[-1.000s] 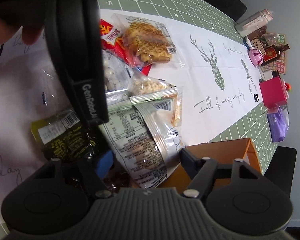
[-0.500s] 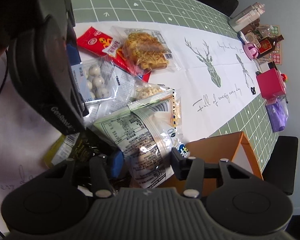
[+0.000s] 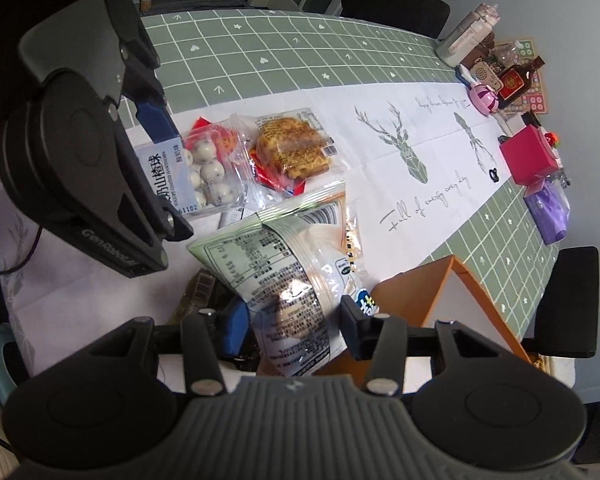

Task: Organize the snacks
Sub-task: 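Grasp the yogurt-ball bag with left tool while right tool grasps the green-printed bag, then move both bags into the orange box and open both tools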

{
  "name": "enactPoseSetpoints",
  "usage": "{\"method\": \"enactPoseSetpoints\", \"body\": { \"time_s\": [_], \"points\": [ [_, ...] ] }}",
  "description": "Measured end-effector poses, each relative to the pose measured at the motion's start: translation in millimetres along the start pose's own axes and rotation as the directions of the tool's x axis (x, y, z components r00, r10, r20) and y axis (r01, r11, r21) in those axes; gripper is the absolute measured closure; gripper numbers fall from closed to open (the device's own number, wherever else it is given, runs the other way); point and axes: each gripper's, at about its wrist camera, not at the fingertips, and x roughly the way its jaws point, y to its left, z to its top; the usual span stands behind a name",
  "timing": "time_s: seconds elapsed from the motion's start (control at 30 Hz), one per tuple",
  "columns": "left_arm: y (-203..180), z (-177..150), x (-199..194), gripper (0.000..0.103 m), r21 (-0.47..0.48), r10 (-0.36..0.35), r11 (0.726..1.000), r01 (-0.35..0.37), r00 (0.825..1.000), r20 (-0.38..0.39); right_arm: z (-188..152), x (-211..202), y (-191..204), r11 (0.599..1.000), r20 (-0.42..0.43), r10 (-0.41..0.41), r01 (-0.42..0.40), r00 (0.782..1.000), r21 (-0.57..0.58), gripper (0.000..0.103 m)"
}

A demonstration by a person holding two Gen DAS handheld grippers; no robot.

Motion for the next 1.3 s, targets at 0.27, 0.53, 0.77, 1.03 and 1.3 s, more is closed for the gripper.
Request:
{"method": "enactPoseSetpoints", "body": {
  "time_s": [0.27, 0.53, 0.77, 1.03, 1.3],
  "points": [
    [-27, 10, -40, 0.037, 0.096, 0.001, 0.995, -0.009, 0.996, 0.087, -15, -43, -14, 0.997, 0.004, -0.068, 0.067, 0.998, 0.046, 0.057],
    [-78, 40, -59, 0.037, 0.193, -0.080, 0.980, 0.043, 0.979, 0.187, -61, -63, -53, 0.971, -0.054, -0.156, 0.163, 0.986, 0.173, 0.057],
    [-131, 68, -38, 0.037, 0.306, -0.169, 0.946, 0.105, 0.967, 0.192, -118, -48, -88, 0.922, -0.153, -0.174, 0.216, 0.973, 0.322, 0.057],
    [-174, 94, -5, 0.037, 0.399, -0.179, 0.913, 0.084, 0.962, 0.206, -166, -9, -116, 0.863, -0.222, -0.127, 0.218, 0.967, 0.456, 0.057],
    [-196, 109, 40, 0.037, 0.442, -0.114, 0.897, 0.023, 0.977, 0.182, -180, 26, -132, 0.840, -0.208, -0.039, 0.144, 0.977, 0.523, 0.056]
  ]
}}
